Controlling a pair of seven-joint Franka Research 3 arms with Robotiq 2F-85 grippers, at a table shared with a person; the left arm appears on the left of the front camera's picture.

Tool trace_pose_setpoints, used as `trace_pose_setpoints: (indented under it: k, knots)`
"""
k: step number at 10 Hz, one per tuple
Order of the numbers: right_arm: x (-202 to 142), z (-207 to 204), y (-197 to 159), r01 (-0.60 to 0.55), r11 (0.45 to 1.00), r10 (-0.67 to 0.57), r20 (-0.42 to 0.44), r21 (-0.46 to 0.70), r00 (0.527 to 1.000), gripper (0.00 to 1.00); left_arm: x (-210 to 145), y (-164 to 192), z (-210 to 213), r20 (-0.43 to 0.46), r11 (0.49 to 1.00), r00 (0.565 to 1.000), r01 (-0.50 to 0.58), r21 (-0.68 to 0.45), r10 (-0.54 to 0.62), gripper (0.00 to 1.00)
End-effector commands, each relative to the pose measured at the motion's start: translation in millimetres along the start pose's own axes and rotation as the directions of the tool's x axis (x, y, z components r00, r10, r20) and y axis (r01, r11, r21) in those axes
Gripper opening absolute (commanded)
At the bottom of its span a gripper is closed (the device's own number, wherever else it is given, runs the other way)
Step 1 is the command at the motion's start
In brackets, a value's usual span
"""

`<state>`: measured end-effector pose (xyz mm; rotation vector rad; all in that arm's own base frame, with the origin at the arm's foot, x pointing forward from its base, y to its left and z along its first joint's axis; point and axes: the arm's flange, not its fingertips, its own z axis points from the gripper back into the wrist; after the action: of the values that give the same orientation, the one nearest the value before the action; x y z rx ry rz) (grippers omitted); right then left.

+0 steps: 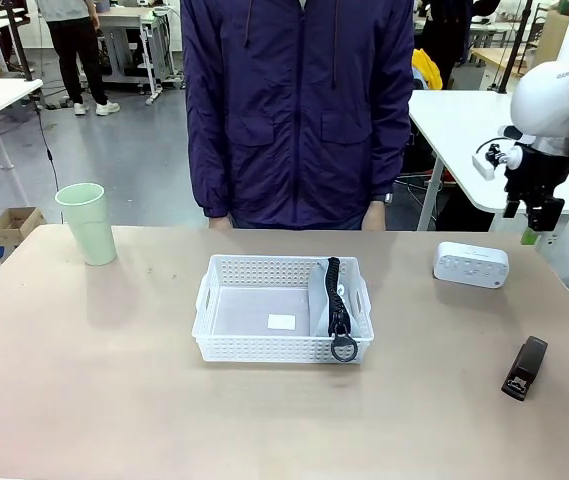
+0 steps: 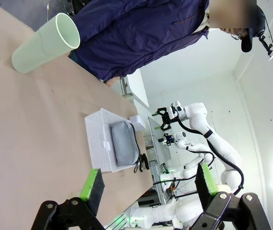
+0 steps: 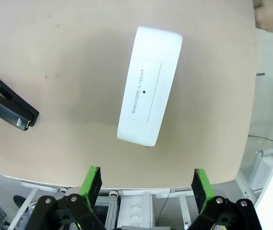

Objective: Efficiently arrange items inside the basket to fit them all.
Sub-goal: Pick up the Digital clock and place it inside the Organizing basket.

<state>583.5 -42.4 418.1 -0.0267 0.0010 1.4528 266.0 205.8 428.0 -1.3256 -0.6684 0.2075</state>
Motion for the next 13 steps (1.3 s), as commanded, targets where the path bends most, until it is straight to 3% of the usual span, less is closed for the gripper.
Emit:
trace_pose_setpoints:
  k: [1, 3, 7, 13]
  knots:
    - [0, 0, 0, -0.013, 1.000, 0.013, 0.008, 0.000, 1.000, 1.00, 0, -1, 0, 0.011, 1.000, 1.000, 0.020, -0.020, -0.020, 1.00]
    - [17, -12, 4, 0.058, 0.998, -0.058, 0.070, 0.008, 0.996, 1.00, 0, -1, 0, 0.011, 1.000, 1.000, 0.020, -0.020, -0.020, 1.00]
    - [43, -32, 13, 0.198, 0.980, -0.198, 0.081, 0.006, 0.977, 1.00, 0, -1, 0, 0.011, 1.000, 1.000, 0.020, -0.020, -0.020, 1.00]
    - [61, -72, -4, 0.163, 0.983, -0.166, 0.035, 0.083, 0.985, 1.00, 0, -1, 0, 0.011, 1.000, 1.000, 0.020, -0.020, -0.020, 1.00]
